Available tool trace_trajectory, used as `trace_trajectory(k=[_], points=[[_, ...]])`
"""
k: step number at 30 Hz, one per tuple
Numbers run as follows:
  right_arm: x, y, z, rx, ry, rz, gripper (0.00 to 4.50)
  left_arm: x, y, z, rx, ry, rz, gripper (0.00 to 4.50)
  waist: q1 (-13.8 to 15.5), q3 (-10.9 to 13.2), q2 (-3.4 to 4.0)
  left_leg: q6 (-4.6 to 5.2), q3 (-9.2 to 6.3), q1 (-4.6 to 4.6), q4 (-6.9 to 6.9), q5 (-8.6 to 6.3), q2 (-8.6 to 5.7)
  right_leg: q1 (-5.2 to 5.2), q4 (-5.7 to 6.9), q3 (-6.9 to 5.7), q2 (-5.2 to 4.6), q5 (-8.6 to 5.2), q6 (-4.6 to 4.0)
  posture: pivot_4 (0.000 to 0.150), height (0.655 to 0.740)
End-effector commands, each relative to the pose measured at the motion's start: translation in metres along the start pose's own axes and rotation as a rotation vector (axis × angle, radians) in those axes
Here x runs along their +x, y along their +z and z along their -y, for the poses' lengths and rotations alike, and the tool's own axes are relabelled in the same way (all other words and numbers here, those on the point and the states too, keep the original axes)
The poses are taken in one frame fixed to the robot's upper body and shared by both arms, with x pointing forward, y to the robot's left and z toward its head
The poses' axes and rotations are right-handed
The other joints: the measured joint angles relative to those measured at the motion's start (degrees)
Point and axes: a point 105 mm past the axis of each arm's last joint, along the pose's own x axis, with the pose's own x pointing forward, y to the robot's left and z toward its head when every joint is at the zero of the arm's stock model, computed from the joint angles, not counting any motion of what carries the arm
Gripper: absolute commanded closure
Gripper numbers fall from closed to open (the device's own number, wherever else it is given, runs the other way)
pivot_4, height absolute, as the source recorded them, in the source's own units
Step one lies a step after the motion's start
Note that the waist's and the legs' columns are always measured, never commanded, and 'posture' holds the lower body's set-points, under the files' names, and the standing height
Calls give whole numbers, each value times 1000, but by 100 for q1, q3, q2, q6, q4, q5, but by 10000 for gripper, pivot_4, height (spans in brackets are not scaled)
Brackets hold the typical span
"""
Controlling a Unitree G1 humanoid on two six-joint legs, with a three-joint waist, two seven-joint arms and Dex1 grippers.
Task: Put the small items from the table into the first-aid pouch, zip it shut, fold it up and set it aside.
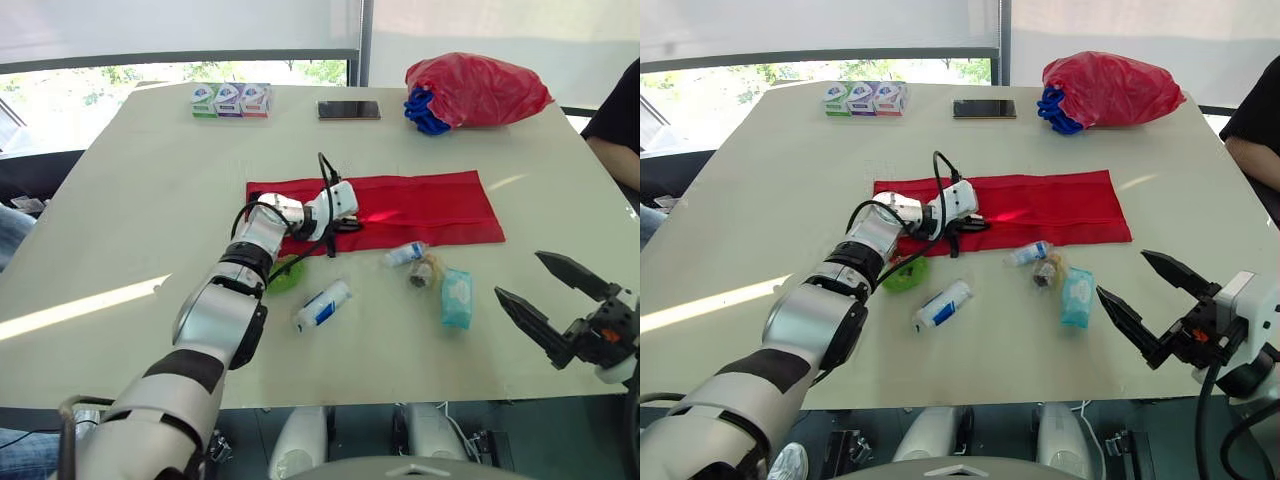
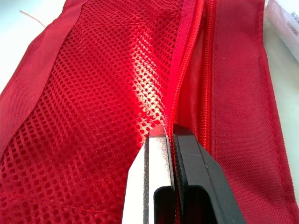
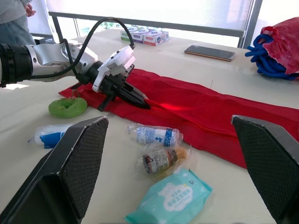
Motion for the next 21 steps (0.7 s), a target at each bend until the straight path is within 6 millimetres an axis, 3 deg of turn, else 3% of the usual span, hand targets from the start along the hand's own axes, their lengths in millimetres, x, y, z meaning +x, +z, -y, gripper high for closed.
trace_trajectory(k=[1,8,14,17,21], points=[[3,6,-8,-13,46,15,0,-14,-8,2,-3,-20,1,44518,-4,0,0,0,0,0,0,0,1,0,0,0,0,0,0,1500,7400],[6,8,-11,-11,90,13,0,-28,-17,10,-24,-45,2,44518,-20,-2,0,0,0,3,0,0,4,0,3,2,1,0,0,1500,7400],[11,4,-12,-71,179,-46,0,-31,-11,16,-89,-71,72,44518,-21,-3,0,0,1,3,2,0,4,1,4,3,2,0,0,1500,7400],[22,0,-17,-119,289,-93,0,-32,-7,18,-112,-100,108,44518,-29,-2,0,0,5,5,3,0,3,1,5,6,2,0,0,1500,7400],[51,-4,-27,-180,506,-168,0,-38,-7,16,-79,-126,104,44518,-88,-1,1,0,8,3,14,0,4,-1,8,9,5,0,-1,1500,7400]])
